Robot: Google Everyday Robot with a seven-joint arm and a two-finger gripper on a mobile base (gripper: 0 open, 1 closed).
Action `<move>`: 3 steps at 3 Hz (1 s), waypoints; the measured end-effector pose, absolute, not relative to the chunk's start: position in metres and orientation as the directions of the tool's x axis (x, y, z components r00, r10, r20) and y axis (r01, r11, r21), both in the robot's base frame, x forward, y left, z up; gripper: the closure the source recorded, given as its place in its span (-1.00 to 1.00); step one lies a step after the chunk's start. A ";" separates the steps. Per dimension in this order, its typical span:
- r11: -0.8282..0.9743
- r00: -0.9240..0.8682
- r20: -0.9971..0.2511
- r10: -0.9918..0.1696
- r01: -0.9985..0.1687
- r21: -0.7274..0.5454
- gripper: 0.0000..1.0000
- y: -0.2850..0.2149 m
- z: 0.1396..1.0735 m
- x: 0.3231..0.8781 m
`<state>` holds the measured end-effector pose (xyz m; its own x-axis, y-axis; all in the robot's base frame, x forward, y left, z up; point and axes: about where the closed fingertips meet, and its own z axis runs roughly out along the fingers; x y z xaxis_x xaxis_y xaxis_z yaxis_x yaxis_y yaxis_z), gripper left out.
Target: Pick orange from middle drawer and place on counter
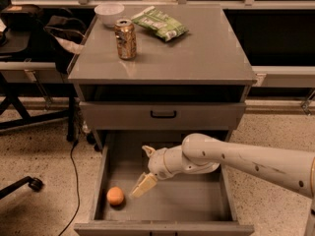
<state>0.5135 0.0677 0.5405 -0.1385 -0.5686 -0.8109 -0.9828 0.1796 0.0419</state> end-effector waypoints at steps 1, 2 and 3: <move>0.172 -0.132 -0.811 -0.570 -0.984 0.039 -1.00 0.070 0.540 0.512; 0.160 -0.138 -0.811 -0.568 -0.985 0.056 -1.00 0.083 0.523 0.514; 0.162 -0.152 -0.812 -0.563 -0.984 0.072 -1.00 0.102 0.493 0.517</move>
Offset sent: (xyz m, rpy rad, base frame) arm 0.0059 0.0337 -0.0478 0.0113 0.0389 0.0312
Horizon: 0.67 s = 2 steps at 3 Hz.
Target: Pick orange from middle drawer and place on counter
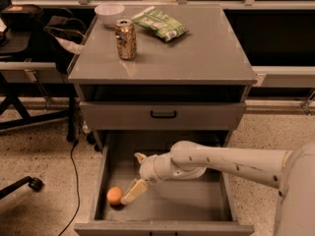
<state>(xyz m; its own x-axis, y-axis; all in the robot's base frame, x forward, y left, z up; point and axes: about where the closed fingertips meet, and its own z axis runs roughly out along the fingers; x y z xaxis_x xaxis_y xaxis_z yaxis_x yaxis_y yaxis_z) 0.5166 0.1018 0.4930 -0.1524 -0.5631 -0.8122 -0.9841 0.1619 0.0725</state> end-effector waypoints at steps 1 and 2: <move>0.166 -0.161 -0.810 -0.564 -0.983 0.079 -1.00 0.112 0.475 0.517; 0.217 -0.213 -0.783 -0.584 -0.971 0.102 -1.00 0.112 0.443 0.515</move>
Offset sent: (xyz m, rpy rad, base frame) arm -0.0003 0.0058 -0.0718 -0.0674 0.0546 -0.0968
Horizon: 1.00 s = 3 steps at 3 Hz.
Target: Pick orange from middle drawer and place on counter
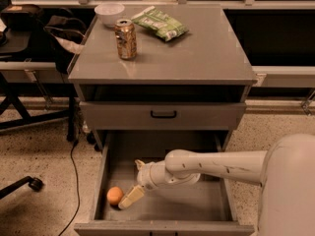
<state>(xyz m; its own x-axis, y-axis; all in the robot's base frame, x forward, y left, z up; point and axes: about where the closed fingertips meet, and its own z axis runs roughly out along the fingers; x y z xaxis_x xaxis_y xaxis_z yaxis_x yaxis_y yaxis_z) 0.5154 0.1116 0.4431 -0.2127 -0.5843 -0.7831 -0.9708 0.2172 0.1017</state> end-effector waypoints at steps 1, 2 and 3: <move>0.245 -0.239 -0.769 -0.593 -0.963 0.111 -1.00 0.111 0.427 0.515; 0.242 -0.251 -0.770 -0.586 -0.962 0.129 -1.00 0.111 0.415 0.515; 0.206 -0.250 -0.784 -0.568 -0.966 0.159 -1.00 0.115 0.406 0.511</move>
Offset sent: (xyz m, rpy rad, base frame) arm 0.0008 -0.0044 -0.0428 0.0012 0.0508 -0.0249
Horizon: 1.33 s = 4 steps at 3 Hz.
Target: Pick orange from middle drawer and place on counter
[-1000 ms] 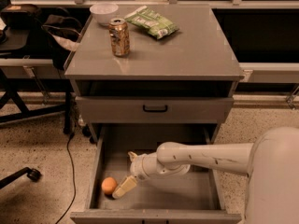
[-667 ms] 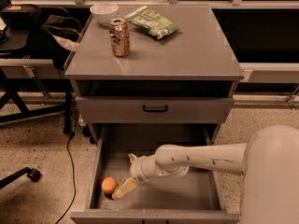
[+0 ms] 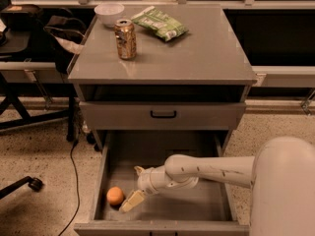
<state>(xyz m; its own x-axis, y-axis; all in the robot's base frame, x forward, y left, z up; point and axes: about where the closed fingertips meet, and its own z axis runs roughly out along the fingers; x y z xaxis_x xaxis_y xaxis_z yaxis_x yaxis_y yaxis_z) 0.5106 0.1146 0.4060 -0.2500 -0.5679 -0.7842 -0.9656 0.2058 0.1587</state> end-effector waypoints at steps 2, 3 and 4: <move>0.096 -0.225 -0.812 -0.538 -0.974 0.206 -1.00 0.139 0.398 0.483; 0.086 -0.226 -0.807 -0.546 -0.973 0.214 -1.00 0.138 0.400 0.492; 0.078 -0.232 -0.797 -0.557 -0.971 0.228 -1.00 0.137 0.401 0.502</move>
Offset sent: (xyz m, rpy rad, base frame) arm -0.0278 0.0247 -0.0062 0.1014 0.0546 0.1413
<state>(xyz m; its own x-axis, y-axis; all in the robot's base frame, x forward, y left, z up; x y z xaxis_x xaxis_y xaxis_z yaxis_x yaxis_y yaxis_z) 0.5020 0.1371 0.4005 -0.2318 -0.5572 -0.7974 -0.9706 0.0780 0.2277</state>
